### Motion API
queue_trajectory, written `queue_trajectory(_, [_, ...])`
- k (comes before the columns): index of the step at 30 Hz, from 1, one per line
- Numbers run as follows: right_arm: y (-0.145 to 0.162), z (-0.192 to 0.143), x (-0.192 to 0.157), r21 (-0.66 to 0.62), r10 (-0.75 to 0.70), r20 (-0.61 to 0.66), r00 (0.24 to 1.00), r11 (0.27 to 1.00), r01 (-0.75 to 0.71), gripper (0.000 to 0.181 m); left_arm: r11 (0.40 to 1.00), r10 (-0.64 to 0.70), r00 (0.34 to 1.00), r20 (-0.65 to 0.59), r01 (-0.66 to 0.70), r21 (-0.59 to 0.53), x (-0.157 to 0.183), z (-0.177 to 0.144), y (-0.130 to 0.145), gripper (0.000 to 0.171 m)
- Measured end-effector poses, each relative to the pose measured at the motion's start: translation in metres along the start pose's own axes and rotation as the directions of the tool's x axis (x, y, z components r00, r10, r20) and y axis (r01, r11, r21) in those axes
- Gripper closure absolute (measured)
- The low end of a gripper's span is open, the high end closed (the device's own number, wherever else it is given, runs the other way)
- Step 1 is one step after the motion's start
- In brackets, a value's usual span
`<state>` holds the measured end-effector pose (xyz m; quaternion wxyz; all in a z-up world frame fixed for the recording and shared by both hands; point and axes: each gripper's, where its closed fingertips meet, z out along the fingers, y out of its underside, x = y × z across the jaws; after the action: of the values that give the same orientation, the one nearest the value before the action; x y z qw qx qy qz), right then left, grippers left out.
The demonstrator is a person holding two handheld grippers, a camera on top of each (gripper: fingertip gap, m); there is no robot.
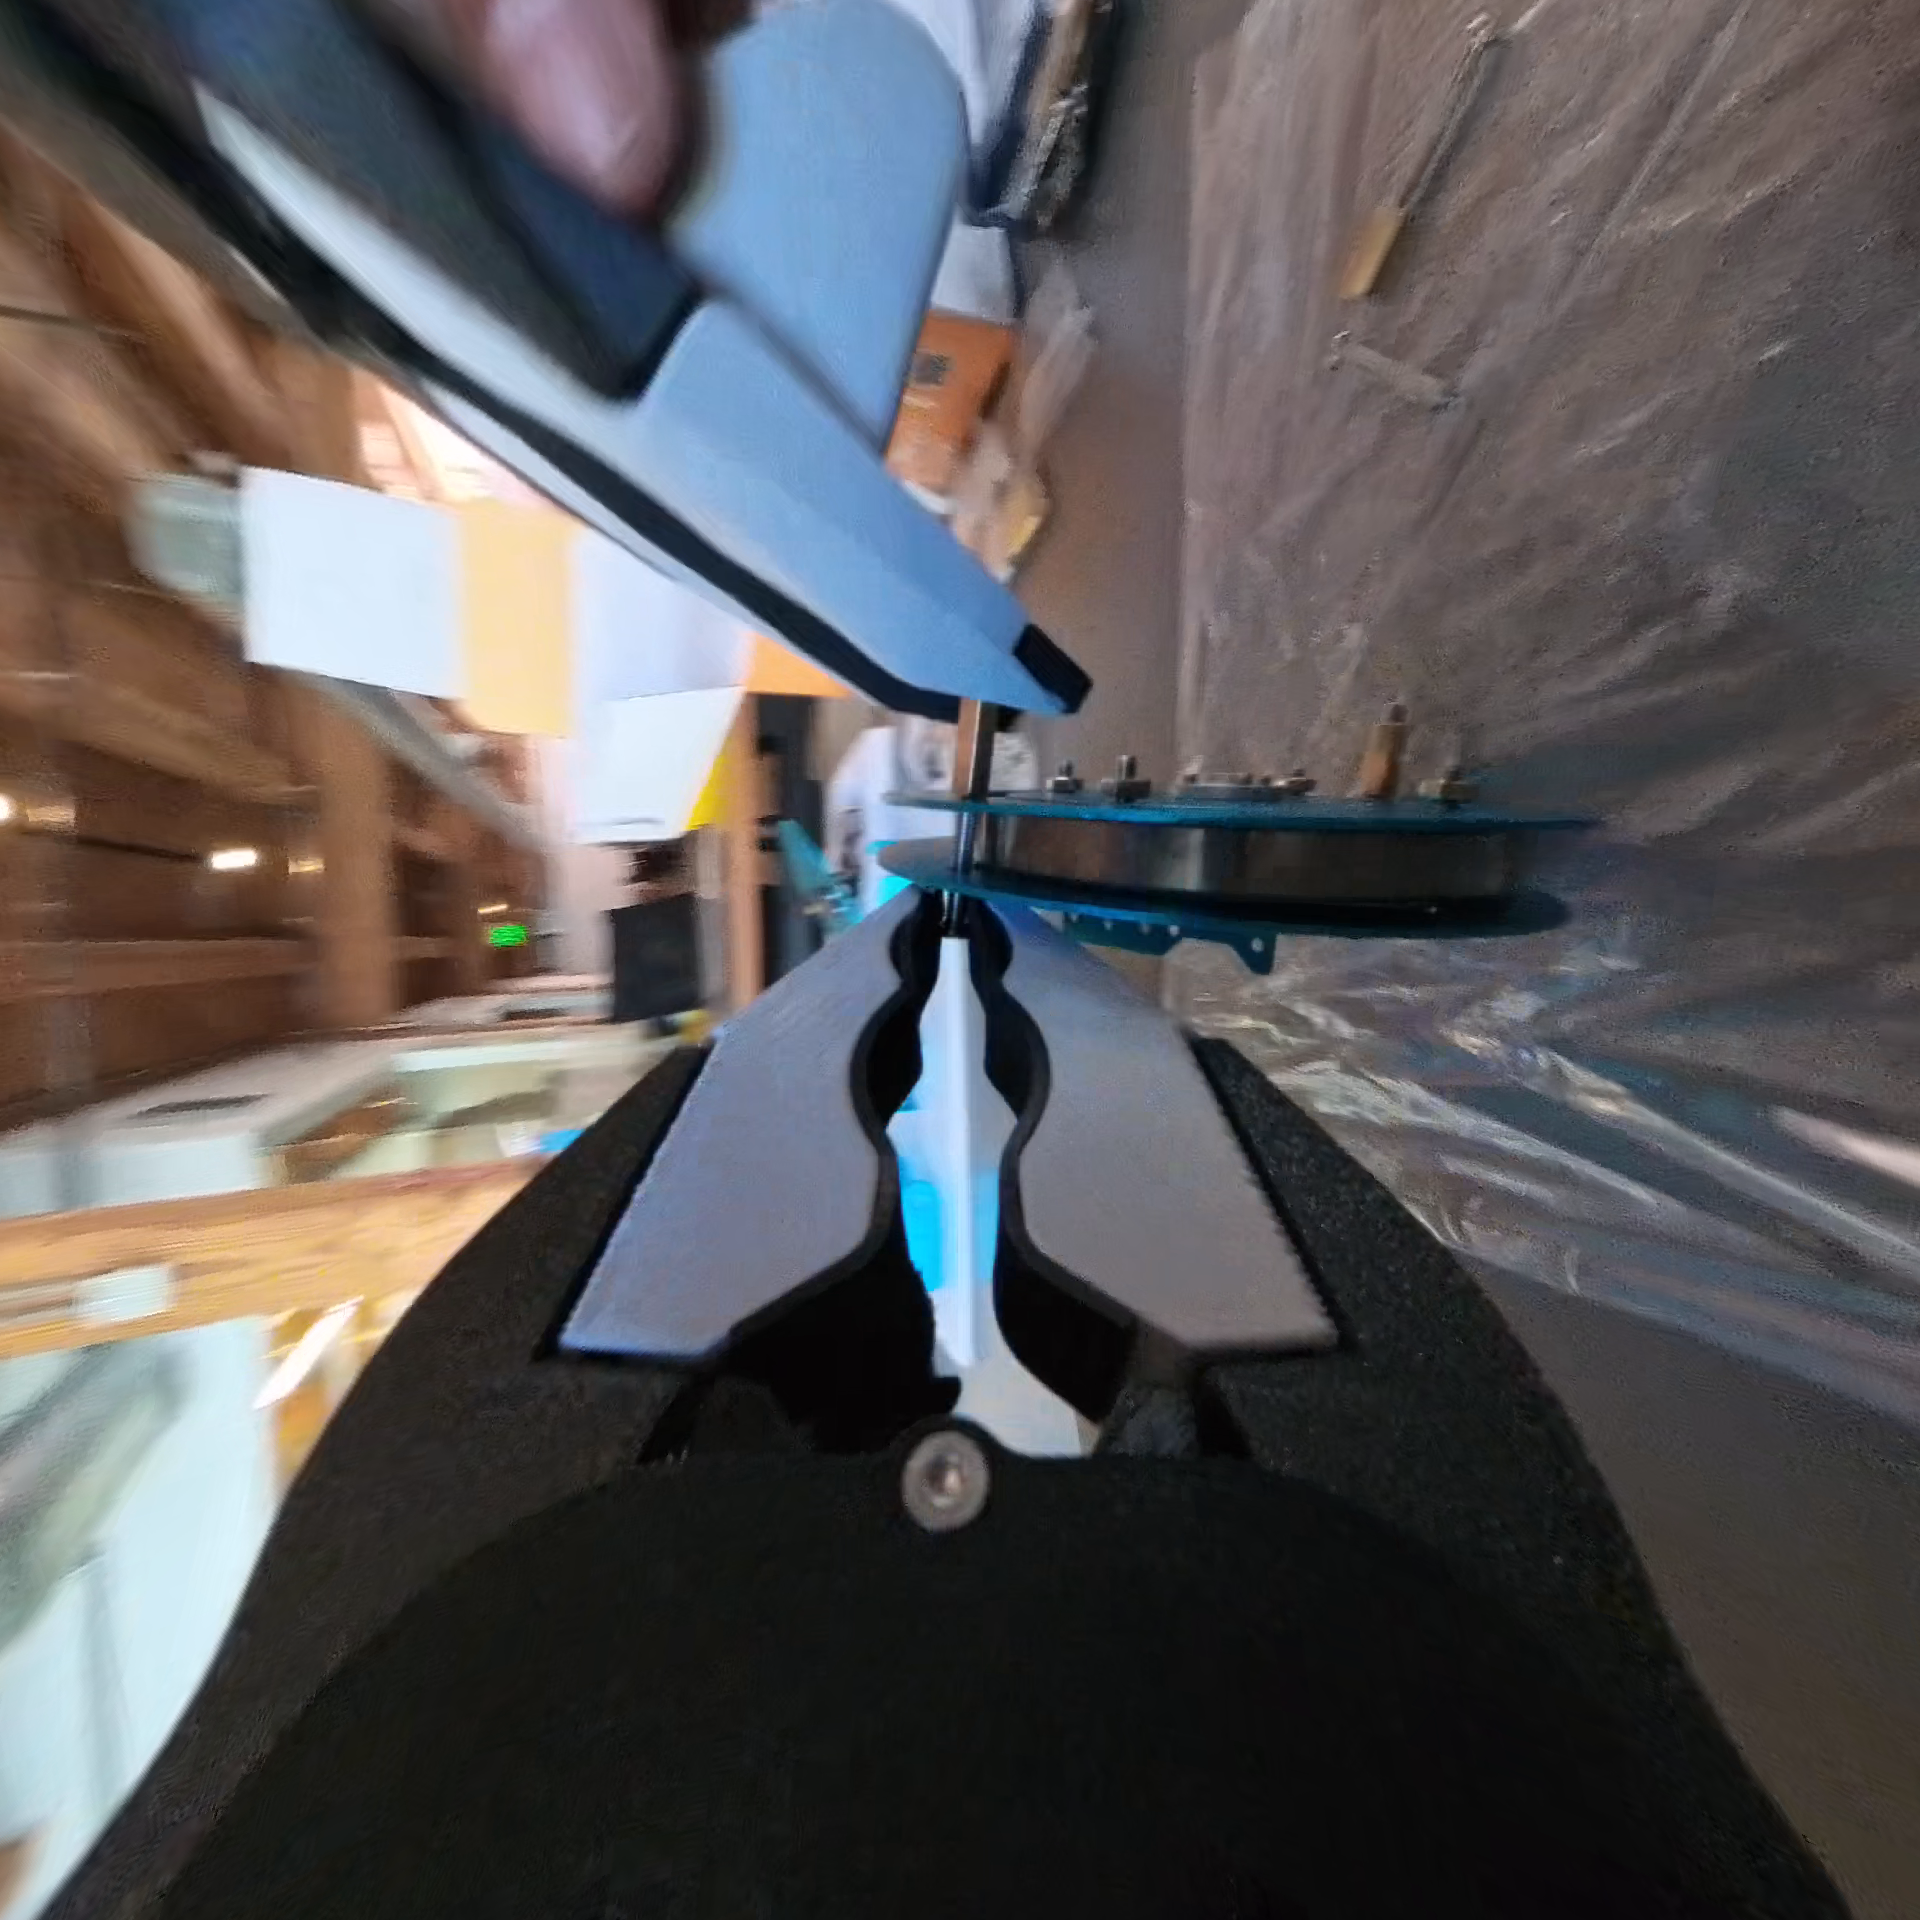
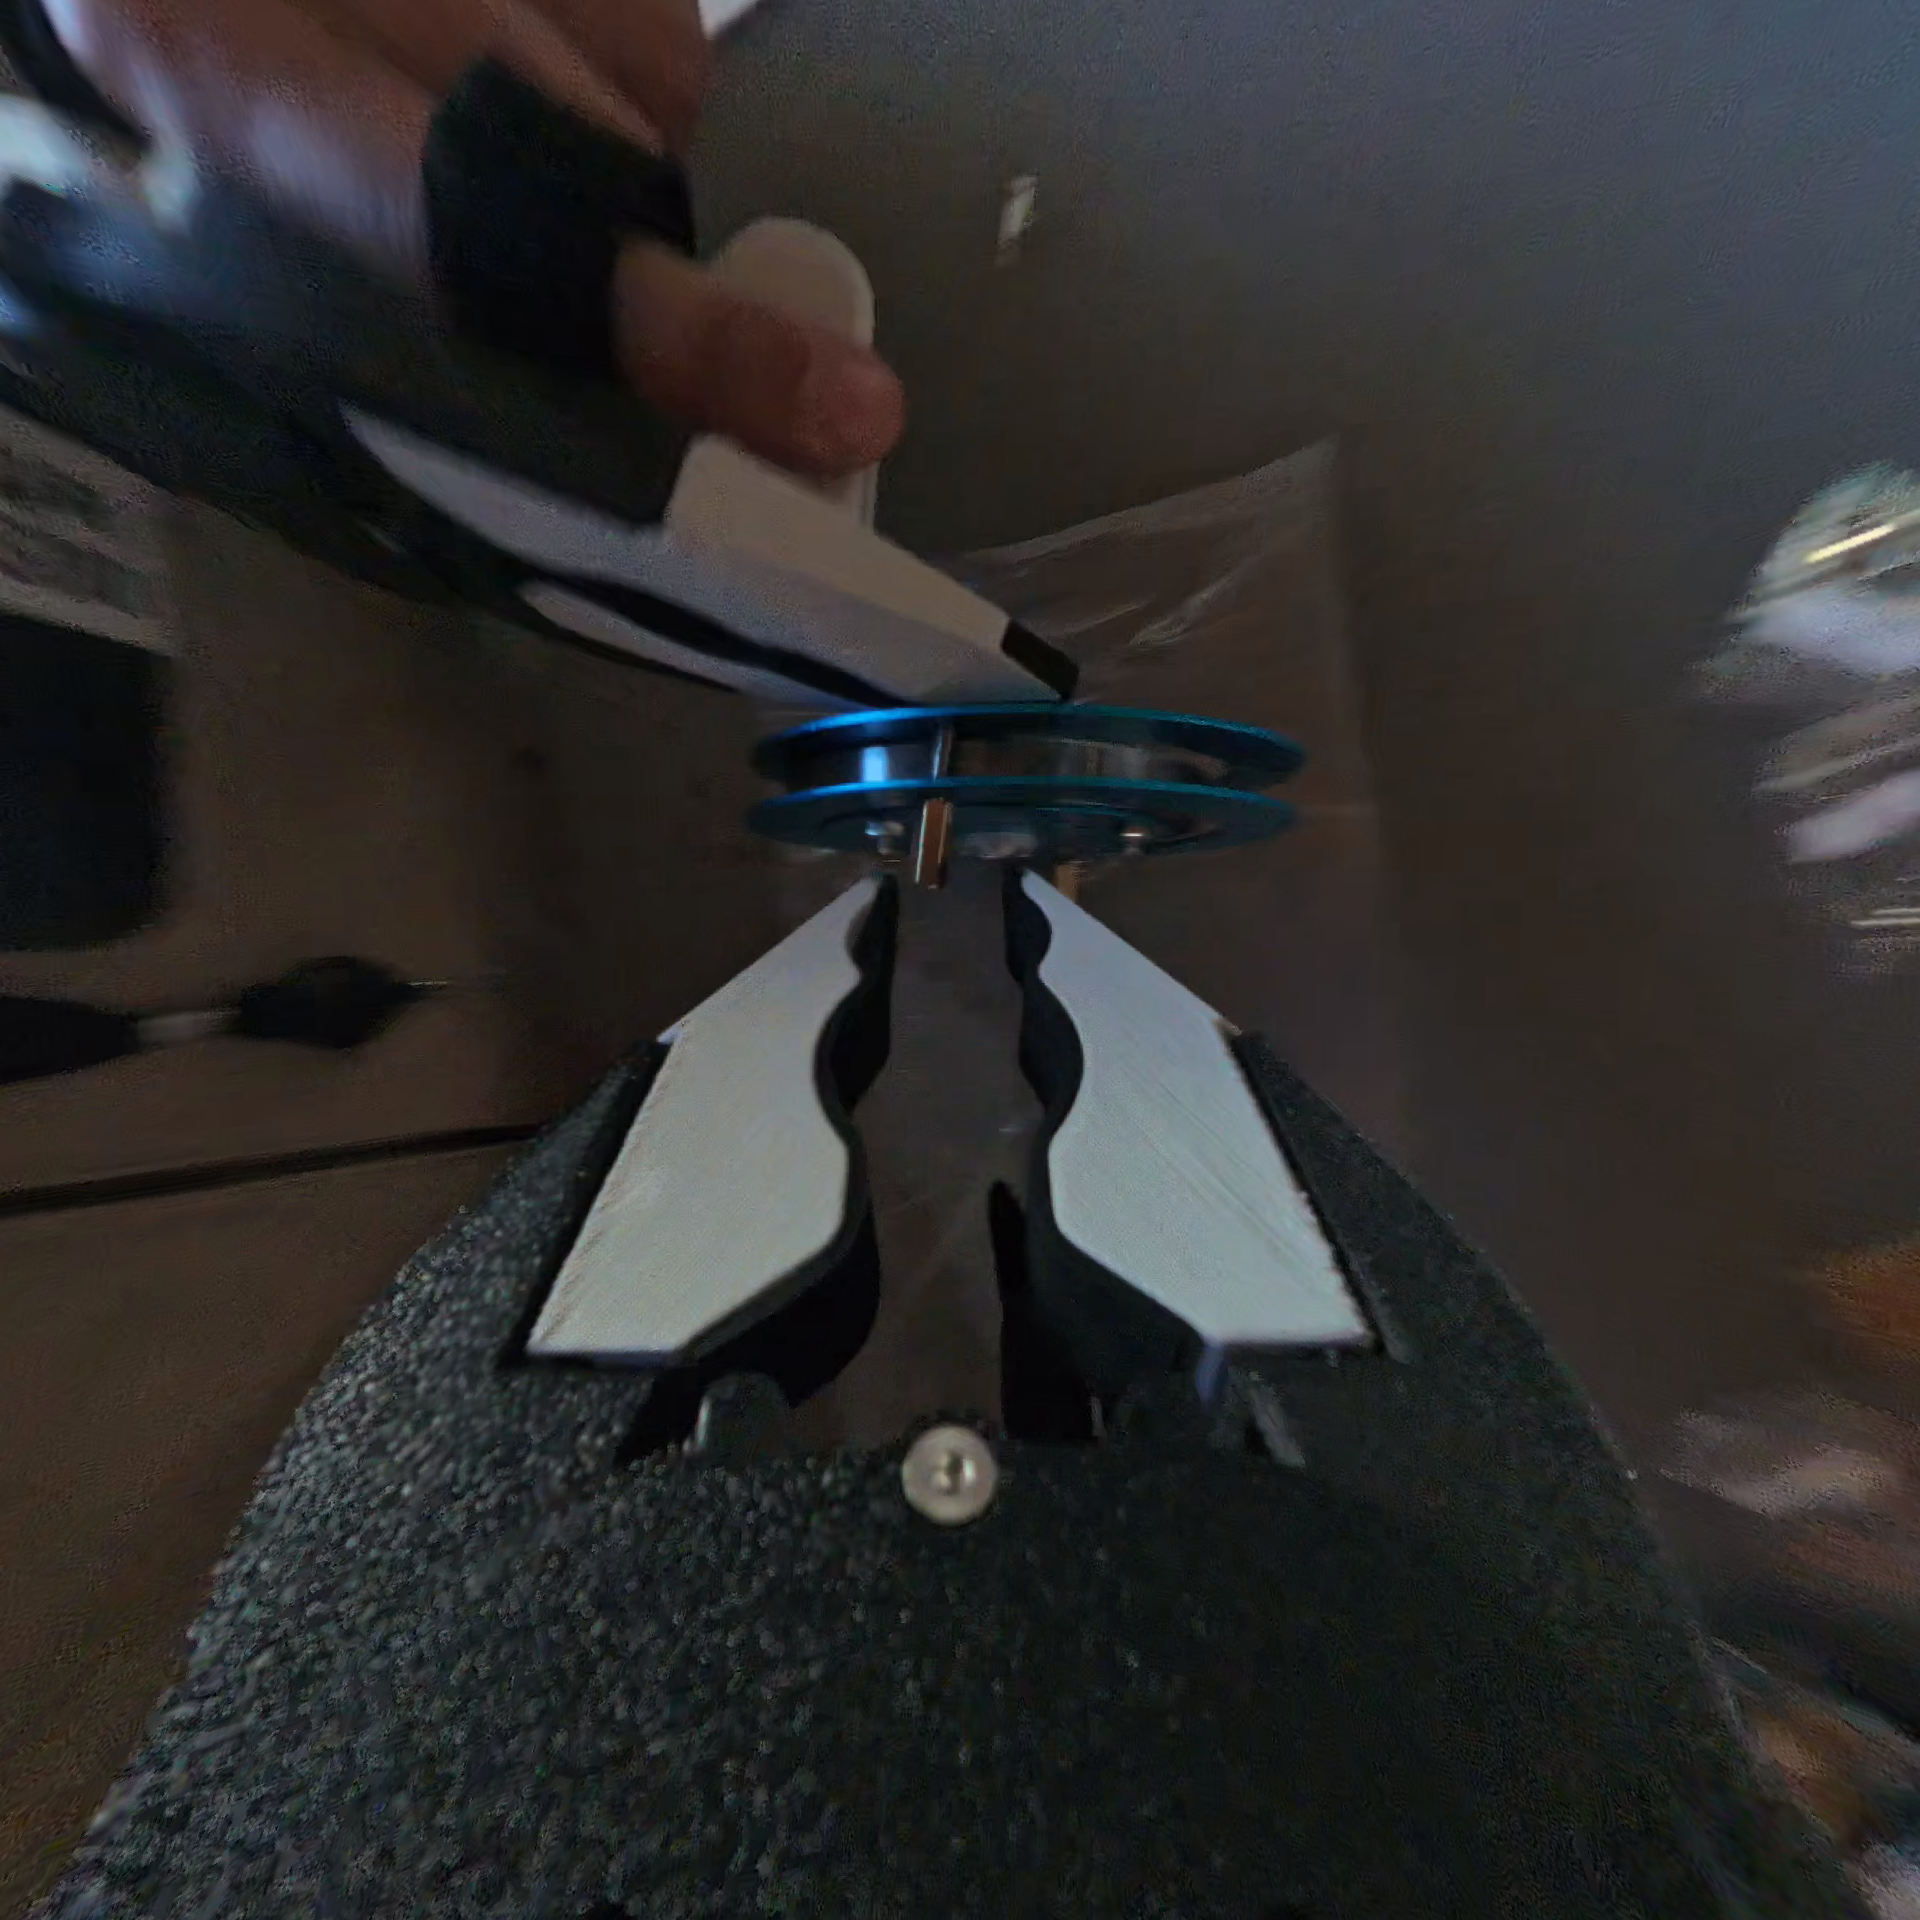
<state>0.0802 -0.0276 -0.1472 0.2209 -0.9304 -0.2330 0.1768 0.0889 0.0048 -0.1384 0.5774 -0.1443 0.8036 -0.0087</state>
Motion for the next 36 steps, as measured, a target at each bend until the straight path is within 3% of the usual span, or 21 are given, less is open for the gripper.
queue_trajectory(2, [-0.008, -0.009, 0.009, 0.034, -0.209, -0.331, 0.920, 0.972, 0.232, 0.161, 0.997, -0.072, 0.985, -0.157, 0.073, 0.004, 0.003, 0.001, 0.003, 0.169])
queue_trajectory(5, [-0.014, -0.019, 0.015, -0.071, -0.380, -0.711, 0.592, 0.876, 0.477, 0.160, 0.980, -0.179, 0.897, -0.404, 0.197, 0.004, 0.010, -0.002, 0.002, 0.169])
queue_trajectory(8, [-0.017, -0.020, 0.015, -0.302, -0.484, -0.855, 0.186, 0.757, 0.580, 0.162, 0.951, -0.273, 0.683, -0.677, 0.298, -0.083, 0.017, -0.015, 0.001, 0.169])
queue_trajectory(9, [-0.017, -0.017, 0.015, -0.351, -0.498, -0.860, 0.111, 0.735, 0.581, 0.161, 0.947, -0.289, 0.621, -0.729, 0.296, -0.124, 0.019, -0.017, 0.004, 0.169])
queue_trajectory(12, [-0.019, -0.009, 0.013, -0.394, -0.498, -0.867, 0.017, 0.707, 0.587, 0.158, 0.902, -0.401, 0.395, -0.827, 0.330, -0.279, 0.021, -0.020, 0.008, 0.169])
queue_trajectory(15, [-0.029, -0.014, 0.004, -0.430, -0.476, -0.874, -0.100, 0.660, 0.615, 0.162, 0.866, -0.460, 0.218, -0.861, 0.322, -0.381, 0.022, -0.023, 0.011, 0.169])
queue_trajectory(23, [-0.033, -0.008, 0.020, -0.503, -0.510, -0.840, -0.182, 0.610, 0.611, 0.166, 0.830, -0.478, -0.021, -0.878, 0.315, -0.460, 0.023, -0.029, 0.004, 0.169])
queue_trajectory(25, [-0.035, -0.007, 0.017, -0.518, -0.517, -0.831, -0.205, 0.586, 0.623, 0.175, 0.815, -0.488, -0.058, -0.871, 0.327, -0.479, 0.022, -0.028, 0.003, 0.169])
queue_trajectory(27, [-0.036, -0.007, 0.019, -0.549, -0.528, -0.815, -0.237, 0.575, 0.607, 0.176, 0.809, -0.492, -0.055, -0.869, 0.340, -0.480, 0.020, -0.023, 0.004, 0.169])
queue_trajectory(29, [-0.035, -0.009, 0.026, -0.542, -0.541, -0.817, -0.201, 0.598, 0.591, 0.176, 0.811, -0.499, 0.013, -0.866, 0.359, -0.462, 0.017, -0.015, 0.007, 0.169])
queue_trajectory(34, [-0.033, -0.008, 0.028, -0.369, -0.541, -0.831, 0.129, 0.710, 0.601, 0.177, 0.904, -0.402, 0.377, -0.835, 0.310, -0.295, 0.016, -0.004, 0.011, 0.170])
queue_trajectory(36, [-0.033, -0.008, 0.026, -0.331, -0.536, -0.822, 0.190, 0.723, 0.606, 0.177, 0.928, -0.362, 0.497, -0.789, 0.276, -0.251, 0.016, -0.004, 0.011, 0.170])
